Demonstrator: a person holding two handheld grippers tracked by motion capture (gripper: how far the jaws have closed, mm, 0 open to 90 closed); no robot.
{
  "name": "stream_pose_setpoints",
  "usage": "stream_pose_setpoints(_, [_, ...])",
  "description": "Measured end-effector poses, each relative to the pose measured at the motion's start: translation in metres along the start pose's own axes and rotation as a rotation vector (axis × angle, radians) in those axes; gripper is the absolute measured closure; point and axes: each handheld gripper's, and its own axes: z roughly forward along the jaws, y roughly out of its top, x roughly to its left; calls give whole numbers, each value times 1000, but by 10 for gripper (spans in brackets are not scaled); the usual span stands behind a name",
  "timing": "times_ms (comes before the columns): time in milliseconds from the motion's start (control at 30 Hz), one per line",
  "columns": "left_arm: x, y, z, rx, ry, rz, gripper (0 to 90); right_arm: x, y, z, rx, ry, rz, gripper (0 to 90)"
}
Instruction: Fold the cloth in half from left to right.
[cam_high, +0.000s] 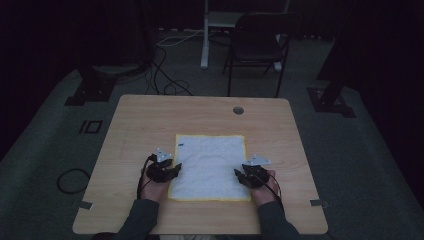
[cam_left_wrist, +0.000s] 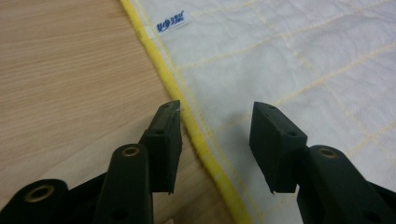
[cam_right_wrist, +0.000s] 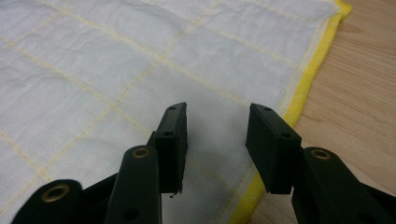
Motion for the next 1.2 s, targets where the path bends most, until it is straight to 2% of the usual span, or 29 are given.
stream_pose_setpoints(167, [-4, 1, 3, -8, 1, 4, 486, 0, 0, 0, -1, -1, 0, 581])
stream_pose_setpoints(300, [-5, 1, 3, -9, -2, -2, 484, 0, 0, 0, -1, -1, -2, 581])
stream_pose_setpoints(333, [-5, 1, 4, -11, -26, -22, 484, 0, 0, 0, -1, -1, -2, 581])
stream_pose_setpoints(400, [-6, 2, 4, -11, -30, -25, 490, 1, 0, 0, -1, -1, -1, 581])
stream_pose_setpoints(500, [-9, 1, 3, -7, -8, -10, 542, 1, -1, 0, -1, -1, -1, 581])
stream_pose_setpoints(600, [-9, 1, 1, -2, 11, -6, 663, 1, -1, 0, -2, -1, -3, 581])
stream_pose_setpoints(700, [-2, 1, 0, 9, -24, -12, 794, 2, -1, -1, 0, 6, -4, 575])
stream_pose_setpoints(767, [2, 1, -1, 17, -41, -12, 847, 2, -1, -2, -7, 29, 1, 569])
stream_pose_setpoints(1033, [10, -3, -6, 16, -32, -24, 856, 3, -1, -6, -22, 18, -11, 567])
stream_pose_setpoints(1200, [24, -5, -12, 30, -14, -43, 857, 2, -1, -8, -28, 17, -1, 566])
